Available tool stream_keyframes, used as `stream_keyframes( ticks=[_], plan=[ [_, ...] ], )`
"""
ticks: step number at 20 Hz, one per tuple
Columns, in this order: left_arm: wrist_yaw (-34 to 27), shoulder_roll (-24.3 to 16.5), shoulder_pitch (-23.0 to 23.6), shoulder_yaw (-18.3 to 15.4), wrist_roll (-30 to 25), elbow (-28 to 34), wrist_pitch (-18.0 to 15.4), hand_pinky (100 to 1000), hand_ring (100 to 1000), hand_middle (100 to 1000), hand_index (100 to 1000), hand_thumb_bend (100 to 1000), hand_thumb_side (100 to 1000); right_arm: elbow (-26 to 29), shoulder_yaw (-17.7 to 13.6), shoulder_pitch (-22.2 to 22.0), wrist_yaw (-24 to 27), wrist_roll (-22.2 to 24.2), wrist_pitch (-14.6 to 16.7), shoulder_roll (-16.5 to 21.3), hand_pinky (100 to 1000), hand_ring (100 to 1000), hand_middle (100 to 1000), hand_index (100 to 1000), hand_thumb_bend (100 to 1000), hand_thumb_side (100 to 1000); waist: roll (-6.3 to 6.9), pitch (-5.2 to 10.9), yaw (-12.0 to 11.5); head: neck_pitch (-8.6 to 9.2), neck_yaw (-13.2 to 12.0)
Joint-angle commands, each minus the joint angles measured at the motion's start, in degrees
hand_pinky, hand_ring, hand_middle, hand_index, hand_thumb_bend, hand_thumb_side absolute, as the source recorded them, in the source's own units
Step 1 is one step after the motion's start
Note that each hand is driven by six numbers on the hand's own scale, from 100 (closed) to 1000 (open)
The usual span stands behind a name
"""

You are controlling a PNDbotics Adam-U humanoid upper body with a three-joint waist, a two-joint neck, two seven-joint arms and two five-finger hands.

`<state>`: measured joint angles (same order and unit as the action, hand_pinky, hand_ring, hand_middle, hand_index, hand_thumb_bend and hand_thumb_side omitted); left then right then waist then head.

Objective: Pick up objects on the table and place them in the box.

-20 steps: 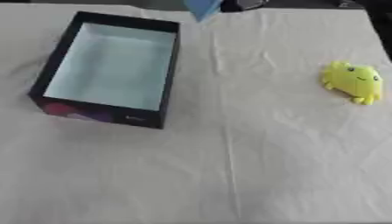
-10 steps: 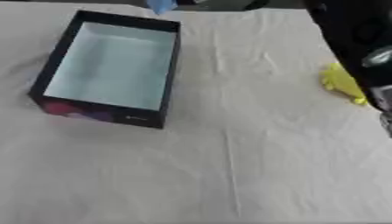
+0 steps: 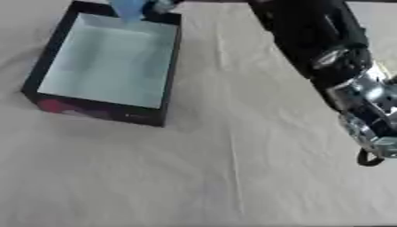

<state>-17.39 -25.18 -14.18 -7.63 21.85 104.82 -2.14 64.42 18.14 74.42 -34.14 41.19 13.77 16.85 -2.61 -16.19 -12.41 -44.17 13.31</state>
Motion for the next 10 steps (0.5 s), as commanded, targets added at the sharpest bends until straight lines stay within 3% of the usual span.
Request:
stream_keyframes(
  ticks=[1,10],
  plan=[
    [-0.04,-0.88,-0.96,-0.24,-0.25,1.15,-0.08,803,663,798,832,409,704,-1.95,-1.00,1.39,-1.60,-1.43,0.57,-0.72,883,685,459,588,381,100,0.19,0.54,-0.51,0.05,0.67],
    [-0.19,-0.56,-2.04,-0.62,0.44,1.29,-0.15,803,663,798,832,413,701,-4.89,-0.04,-0.21,-3.58,-2.13,2.51,-3.21,887,711,506,645,390,100,-0.18,-0.70,-2.50,0.38,1.84]
  ],
)
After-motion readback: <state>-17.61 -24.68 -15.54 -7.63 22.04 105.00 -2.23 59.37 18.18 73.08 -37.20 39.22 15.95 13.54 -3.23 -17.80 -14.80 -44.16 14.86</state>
